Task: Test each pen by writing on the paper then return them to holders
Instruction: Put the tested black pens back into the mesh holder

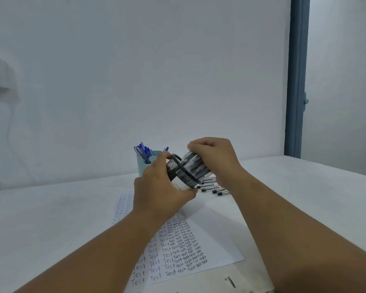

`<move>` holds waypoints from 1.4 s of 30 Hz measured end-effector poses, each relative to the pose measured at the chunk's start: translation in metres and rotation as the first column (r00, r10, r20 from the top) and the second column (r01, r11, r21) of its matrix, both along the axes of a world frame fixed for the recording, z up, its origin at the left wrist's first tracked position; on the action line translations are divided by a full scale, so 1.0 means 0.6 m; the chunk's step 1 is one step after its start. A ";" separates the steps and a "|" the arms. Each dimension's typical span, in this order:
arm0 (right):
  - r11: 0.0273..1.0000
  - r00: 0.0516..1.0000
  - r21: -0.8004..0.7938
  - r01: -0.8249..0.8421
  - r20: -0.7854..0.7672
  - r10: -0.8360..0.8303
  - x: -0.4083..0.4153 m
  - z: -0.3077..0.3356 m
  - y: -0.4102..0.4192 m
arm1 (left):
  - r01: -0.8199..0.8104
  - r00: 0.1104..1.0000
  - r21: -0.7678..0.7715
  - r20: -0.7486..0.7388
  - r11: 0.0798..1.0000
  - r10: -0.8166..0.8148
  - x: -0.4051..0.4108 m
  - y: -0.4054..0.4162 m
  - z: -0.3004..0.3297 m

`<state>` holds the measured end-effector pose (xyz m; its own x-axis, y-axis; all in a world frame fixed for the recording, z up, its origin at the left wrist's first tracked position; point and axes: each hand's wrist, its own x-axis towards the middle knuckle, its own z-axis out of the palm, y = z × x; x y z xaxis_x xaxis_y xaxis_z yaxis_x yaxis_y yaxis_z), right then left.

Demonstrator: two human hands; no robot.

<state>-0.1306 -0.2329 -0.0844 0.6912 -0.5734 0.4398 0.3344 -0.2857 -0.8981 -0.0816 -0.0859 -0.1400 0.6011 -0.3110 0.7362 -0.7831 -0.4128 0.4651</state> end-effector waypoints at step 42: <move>0.559 0.715 -0.725 -0.403 -0.630 -0.302 0.020 -0.106 -0.183 | 0.107 0.940 -0.250 -0.289 0.962 -0.180 0.028 0.012 0.004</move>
